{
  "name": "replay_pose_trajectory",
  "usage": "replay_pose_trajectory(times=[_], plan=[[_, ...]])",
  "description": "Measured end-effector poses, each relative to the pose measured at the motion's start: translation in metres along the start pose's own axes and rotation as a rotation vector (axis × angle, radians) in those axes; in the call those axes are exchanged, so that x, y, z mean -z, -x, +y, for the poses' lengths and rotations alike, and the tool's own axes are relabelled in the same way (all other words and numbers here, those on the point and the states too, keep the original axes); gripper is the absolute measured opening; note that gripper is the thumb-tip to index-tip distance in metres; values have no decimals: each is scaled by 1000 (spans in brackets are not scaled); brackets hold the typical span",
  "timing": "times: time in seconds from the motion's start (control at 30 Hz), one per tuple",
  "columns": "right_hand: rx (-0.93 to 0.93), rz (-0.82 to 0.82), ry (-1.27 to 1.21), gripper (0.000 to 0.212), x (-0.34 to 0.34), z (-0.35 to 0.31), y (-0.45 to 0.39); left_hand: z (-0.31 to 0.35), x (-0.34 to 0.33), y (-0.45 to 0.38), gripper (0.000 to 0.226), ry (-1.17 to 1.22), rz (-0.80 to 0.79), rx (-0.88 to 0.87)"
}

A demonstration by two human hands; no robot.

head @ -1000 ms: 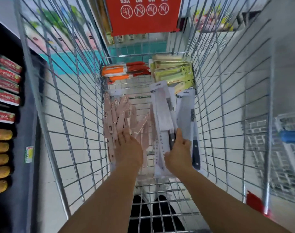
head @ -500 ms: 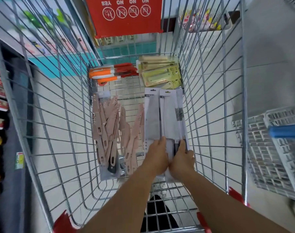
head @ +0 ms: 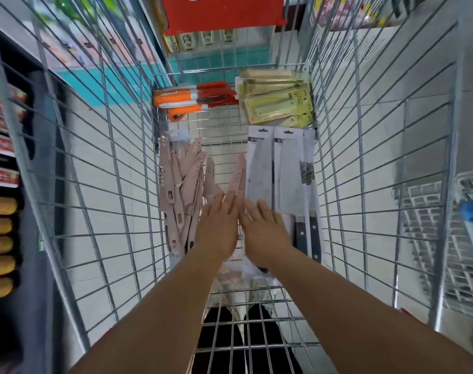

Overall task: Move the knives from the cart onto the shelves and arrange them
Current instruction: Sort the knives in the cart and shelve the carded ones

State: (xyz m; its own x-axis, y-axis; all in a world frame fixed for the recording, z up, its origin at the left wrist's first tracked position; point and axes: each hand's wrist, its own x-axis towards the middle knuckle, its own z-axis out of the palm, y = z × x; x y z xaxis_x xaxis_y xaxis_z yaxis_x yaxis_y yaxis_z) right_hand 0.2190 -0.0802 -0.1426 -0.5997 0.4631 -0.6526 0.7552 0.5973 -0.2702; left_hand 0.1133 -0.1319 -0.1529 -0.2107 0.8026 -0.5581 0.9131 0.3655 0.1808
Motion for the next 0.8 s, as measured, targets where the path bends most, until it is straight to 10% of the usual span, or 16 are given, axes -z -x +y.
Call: replay_pose_trajectory(times=[0.8], plan=[[-143,49,109,65,-1,5,-10,-27,-3,-4,59,-206,-106,-86]])
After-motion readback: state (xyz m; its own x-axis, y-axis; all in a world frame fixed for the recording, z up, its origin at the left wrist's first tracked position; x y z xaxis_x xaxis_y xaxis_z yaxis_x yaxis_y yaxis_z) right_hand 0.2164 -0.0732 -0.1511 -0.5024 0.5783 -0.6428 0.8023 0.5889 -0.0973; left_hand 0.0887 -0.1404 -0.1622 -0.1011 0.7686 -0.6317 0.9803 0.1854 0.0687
